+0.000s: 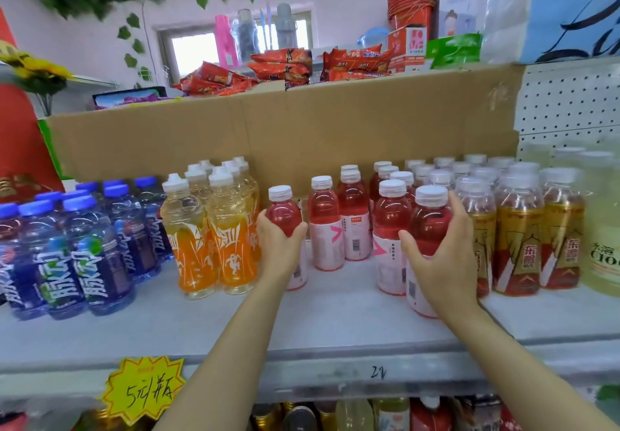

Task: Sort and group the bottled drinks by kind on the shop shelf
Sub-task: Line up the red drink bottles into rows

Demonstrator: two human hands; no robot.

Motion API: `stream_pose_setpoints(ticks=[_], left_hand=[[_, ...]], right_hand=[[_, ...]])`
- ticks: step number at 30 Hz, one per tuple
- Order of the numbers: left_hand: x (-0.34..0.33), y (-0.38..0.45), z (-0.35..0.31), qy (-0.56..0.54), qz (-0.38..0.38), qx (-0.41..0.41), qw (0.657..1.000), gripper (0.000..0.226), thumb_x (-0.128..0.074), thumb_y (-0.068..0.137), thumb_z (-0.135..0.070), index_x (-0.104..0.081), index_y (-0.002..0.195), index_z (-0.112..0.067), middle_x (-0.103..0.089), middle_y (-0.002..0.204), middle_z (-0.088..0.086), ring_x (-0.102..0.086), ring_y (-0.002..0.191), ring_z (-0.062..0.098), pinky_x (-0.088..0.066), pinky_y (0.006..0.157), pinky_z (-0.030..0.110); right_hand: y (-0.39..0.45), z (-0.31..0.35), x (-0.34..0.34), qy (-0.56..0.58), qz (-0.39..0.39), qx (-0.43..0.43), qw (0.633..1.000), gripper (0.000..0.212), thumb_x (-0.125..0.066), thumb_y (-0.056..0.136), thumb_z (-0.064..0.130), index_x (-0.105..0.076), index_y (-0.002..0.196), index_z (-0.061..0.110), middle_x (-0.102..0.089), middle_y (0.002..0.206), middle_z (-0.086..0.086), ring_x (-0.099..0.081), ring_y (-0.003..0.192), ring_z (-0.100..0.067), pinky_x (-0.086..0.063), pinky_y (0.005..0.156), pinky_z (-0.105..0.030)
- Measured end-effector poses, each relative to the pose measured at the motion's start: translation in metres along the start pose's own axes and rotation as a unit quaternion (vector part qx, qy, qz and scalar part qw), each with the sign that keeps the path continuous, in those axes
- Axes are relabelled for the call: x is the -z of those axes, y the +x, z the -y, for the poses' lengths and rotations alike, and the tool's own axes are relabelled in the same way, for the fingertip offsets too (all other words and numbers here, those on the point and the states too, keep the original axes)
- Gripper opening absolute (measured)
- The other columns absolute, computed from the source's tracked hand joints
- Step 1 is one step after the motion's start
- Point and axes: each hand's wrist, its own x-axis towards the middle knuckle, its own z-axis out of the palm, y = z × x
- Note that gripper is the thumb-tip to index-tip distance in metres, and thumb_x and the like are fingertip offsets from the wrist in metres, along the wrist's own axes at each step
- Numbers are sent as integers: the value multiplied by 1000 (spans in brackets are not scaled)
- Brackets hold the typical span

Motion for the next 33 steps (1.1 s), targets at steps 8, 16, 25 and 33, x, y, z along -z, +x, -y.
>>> stream_pose_setpoints(ticks=[8,16,25,33], left_hand=[[-27,58,8,24,34,54,998,76,-63,98,-24,-17,157,-13,-18,159,11,-32,143,31,-31,118,48],[-35,90,20,17,73,47,996,61,-62,98,-19,-33,152,-14,-39,150,11,-41,138,29,-34,116,49],[-40,93,20,18,87,91,992,55,-57,101,-17,-34,151,-15,-50,148,10,-47,137,29,-38,113,47],[-53,13,-16,71,2,34,997,97,-70,78,-67,-31,147,-12,-33,147,9,-36,135,26,-38,111,47]], right_hand=[[-5,-1,4,57,19,-16,998,75,-74,83,39,-36,142,14,-50,130,0,-52,115,-16,-47,92,-22],[-11,0,6,84,16,-16,996,77,-58,72,61,-36,137,26,-48,119,10,-53,100,-7,-40,73,-3],[-12,1,6,95,21,-19,995,81,-60,74,57,-37,140,15,-50,122,4,-49,100,0,-36,77,5],[-15,1,6,109,19,-33,993,73,-71,81,44,-35,141,24,-48,127,8,-48,108,-1,-35,80,4]])
